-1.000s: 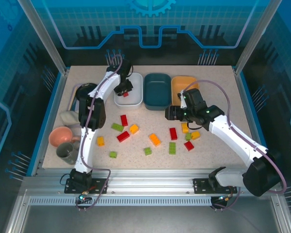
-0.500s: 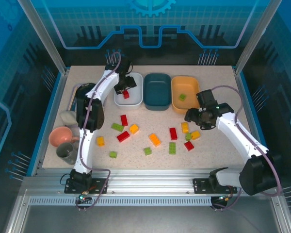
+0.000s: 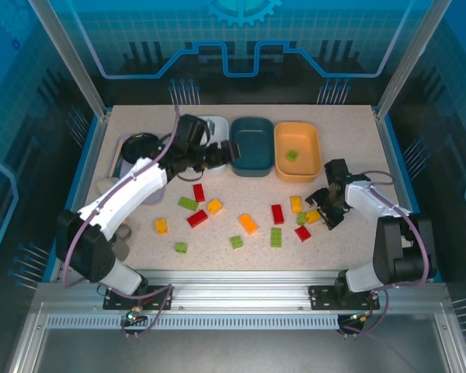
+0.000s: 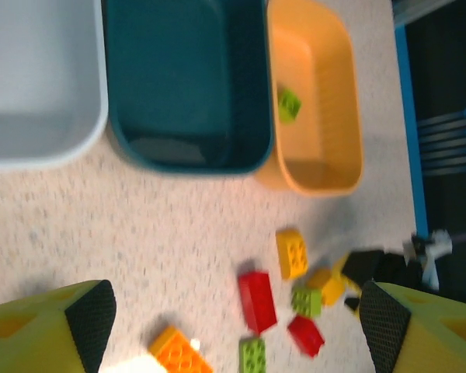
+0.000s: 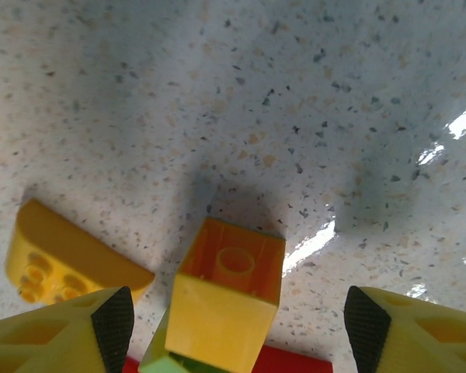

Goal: Sort the legos into containers by color

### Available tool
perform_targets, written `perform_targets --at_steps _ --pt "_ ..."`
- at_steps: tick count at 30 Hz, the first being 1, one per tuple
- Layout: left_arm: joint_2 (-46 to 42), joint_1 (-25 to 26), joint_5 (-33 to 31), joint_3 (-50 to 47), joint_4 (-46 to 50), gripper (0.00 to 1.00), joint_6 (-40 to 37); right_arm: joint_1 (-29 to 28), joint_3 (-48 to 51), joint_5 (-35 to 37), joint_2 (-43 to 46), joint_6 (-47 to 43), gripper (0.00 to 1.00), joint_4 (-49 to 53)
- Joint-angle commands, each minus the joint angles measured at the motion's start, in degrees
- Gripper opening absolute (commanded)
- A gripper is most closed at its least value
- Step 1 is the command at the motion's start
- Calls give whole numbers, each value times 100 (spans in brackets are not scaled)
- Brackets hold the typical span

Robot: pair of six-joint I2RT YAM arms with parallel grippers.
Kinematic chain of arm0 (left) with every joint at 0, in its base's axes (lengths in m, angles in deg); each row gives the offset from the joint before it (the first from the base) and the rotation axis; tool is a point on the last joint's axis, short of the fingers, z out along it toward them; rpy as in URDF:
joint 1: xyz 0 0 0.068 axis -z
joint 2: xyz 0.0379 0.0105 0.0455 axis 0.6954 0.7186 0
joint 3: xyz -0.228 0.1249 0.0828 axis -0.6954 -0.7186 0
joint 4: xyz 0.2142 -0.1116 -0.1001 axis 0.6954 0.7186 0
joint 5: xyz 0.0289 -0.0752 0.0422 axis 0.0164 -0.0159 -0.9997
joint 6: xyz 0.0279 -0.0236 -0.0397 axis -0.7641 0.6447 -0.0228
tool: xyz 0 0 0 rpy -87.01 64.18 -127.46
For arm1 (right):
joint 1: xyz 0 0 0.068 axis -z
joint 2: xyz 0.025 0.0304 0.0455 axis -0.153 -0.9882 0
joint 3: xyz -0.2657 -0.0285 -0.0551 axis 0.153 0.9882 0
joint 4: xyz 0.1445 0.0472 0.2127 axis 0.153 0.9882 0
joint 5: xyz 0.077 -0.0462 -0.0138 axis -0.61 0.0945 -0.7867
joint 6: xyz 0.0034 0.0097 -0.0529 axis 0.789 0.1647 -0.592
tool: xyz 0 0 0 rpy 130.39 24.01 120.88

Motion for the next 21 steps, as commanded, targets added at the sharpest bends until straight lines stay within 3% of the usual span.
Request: perform_targets --at_steps 1,9,15,17,21 --pt "-419 167 315 -650 -379 86 242 85 127 -191 -80 450 73 -272" --pt "-953 355 161 -1334 -263 85 392 65 422 -430 -254 782 52 -585" --pt "-1078 374 -43 -1330 -142 85 427 1 374 -116 -21 797 26 -404" --pt "-1117 362 -243 -1240 27 85 446 -89 154 152 257 501 21 -206" --pt "-1083 238 -697 -795 586 85 481 -756 -848 682 400 -632 20 7"
